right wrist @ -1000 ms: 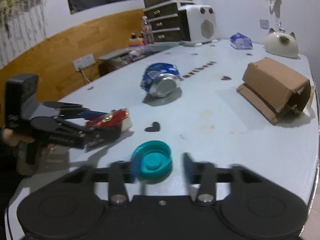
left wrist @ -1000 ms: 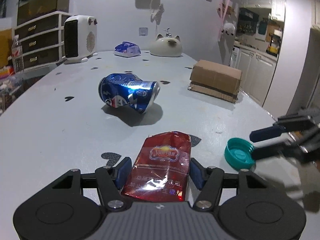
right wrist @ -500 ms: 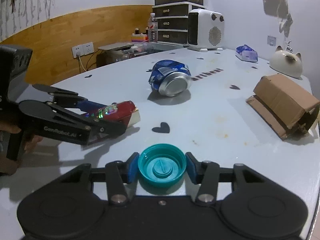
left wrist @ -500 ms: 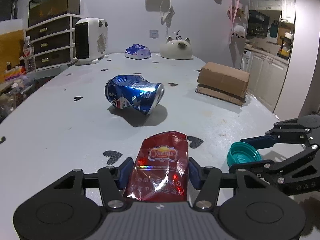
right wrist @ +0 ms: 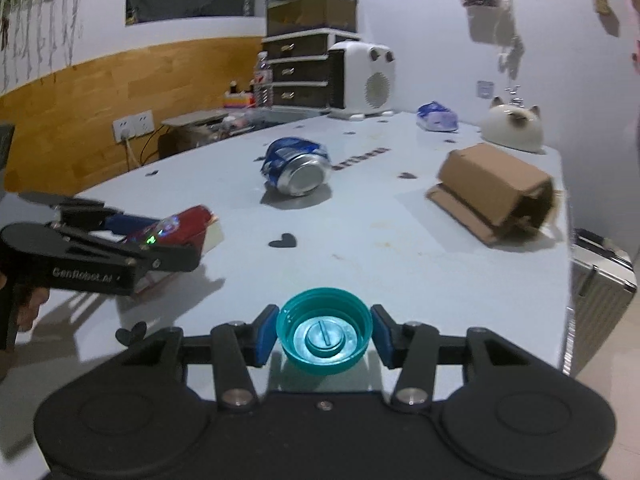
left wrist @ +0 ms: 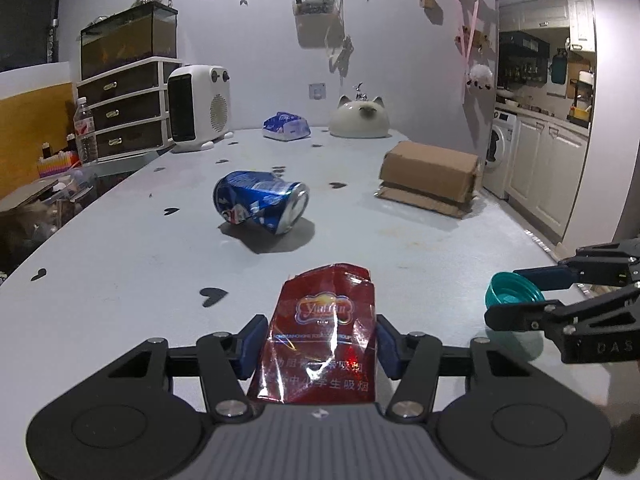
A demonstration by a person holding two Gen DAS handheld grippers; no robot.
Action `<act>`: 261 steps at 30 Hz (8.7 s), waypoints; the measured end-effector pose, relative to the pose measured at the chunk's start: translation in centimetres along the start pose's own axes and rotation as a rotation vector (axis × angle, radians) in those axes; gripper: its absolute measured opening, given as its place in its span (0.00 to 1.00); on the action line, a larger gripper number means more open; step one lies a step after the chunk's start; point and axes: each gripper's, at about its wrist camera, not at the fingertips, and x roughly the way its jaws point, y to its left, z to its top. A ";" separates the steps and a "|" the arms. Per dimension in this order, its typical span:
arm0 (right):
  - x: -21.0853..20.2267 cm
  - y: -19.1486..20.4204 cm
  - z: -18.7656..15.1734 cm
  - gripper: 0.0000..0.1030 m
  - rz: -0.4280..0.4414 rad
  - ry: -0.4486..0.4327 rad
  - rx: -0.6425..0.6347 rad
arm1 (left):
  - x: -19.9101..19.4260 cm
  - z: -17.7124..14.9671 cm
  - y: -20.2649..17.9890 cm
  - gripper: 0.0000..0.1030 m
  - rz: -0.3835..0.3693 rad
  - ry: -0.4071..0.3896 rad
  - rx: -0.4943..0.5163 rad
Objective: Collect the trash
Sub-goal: 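Carry the red packet and teal cap with both grippers over the trash bin, then open both grippers to drop the red packet and teal cap into the bin, then move both tools back from the bin toward the table, then grasp the crushed blue can with the left gripper while the right gripper grasps the cardboard box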
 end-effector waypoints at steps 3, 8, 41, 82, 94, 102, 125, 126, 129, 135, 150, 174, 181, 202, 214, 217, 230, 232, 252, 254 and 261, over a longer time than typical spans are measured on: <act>-1.5 -0.4 -0.4 0.48 -0.028 -0.018 0.018 | -1.4 -0.2 -1.4 0.55 -0.005 -0.019 -0.010; -4.2 -1.2 -1.4 0.49 -0.042 -0.052 0.065 | -3.4 -0.2 -3.8 0.55 -0.004 -0.047 -0.008; -23.8 -13.1 -12.2 0.49 -0.281 -0.181 0.254 | -6.8 -1.3 -26.5 0.55 -0.224 -0.080 0.080; -6.9 -33.7 -33.5 0.49 -0.391 0.193 0.880 | 28.3 -15.6 -36.2 0.54 -0.272 0.488 -0.166; 2.0 -35.8 -38.7 0.49 -0.326 0.255 1.071 | 37.6 -22.1 -34.0 0.63 -0.207 0.549 -0.340; 6.2 -37.1 -38.9 0.49 -0.319 0.281 1.079 | 39.0 -23.4 -33.5 0.77 -0.091 0.671 -0.316; 11.2 -38.3 -38.3 0.77 -0.327 0.388 0.981 | 39.5 -23.9 -34.0 1.00 0.006 0.798 -0.162; 11.3 -38.4 -38.3 0.80 -0.326 0.402 0.967 | 39.8 -23.9 -34.2 1.00 0.008 0.800 -0.157; 11.2 -37.9 -38.2 0.85 -0.327 0.444 0.907 | 39.8 -23.8 -34.5 1.00 0.007 0.803 -0.130; 10.1 -37.2 -37.8 1.00 -0.346 0.483 0.811 | 39.0 -23.2 -34.7 1.00 0.009 0.781 -0.093; 5.0 -35.2 -36.9 1.00 -0.412 0.519 0.739 | 35.4 -21.2 -34.4 1.00 -0.034 0.736 -0.094; -7.7 -30.9 -34.2 1.00 -0.517 0.399 0.680 | 24.4 -17.0 -34.6 1.00 -0.084 0.580 -0.021; -11.4 -29.3 -32.6 1.00 -0.548 0.338 0.654 | 19.9 -15.5 -35.0 1.00 -0.112 0.498 -0.007; -25.0 -22.4 -24.3 1.00 -0.633 -0.016 0.515 | 2.7 -7.8 -36.0 1.00 -0.236 0.107 0.030; -28.1 -17.7 -17.7 1.00 -0.586 -0.215 0.395 | -6.2 -3.3 -31.1 1.00 -0.218 -0.121 0.023; -27.8 -16.7 -16.1 1.00 -0.560 -0.251 0.372 | -7.5 -2.3 -28.5 1.00 -0.175 -0.166 0.016; -20.5 -13.6 -10.2 1.00 -0.429 -0.321 0.294 | -7.1 3.5 -15.7 1.00 -0.032 -0.241 0.016; -19.2 -13.5 -9.4 1.00 -0.415 -0.324 0.283 | -5.9 4.8 -13.8 1.00 -0.002 -0.242 0.031; -6.5 -16.6 -0.2 1.00 -0.258 -0.346 0.347 | 11.1 8.1 4.3 1.00 0.026 -0.127 -0.289; -4.9 -17.0 1.4 1.00 -0.243 -0.348 0.342 | 12.3 8.3 5.7 1.00 0.011 -0.129 -0.361; 1.6 -18.8 7.4 1.00 -0.187 -0.321 0.304 | 15.7 9.6 8.5 1.00 0.048 -0.142 -0.475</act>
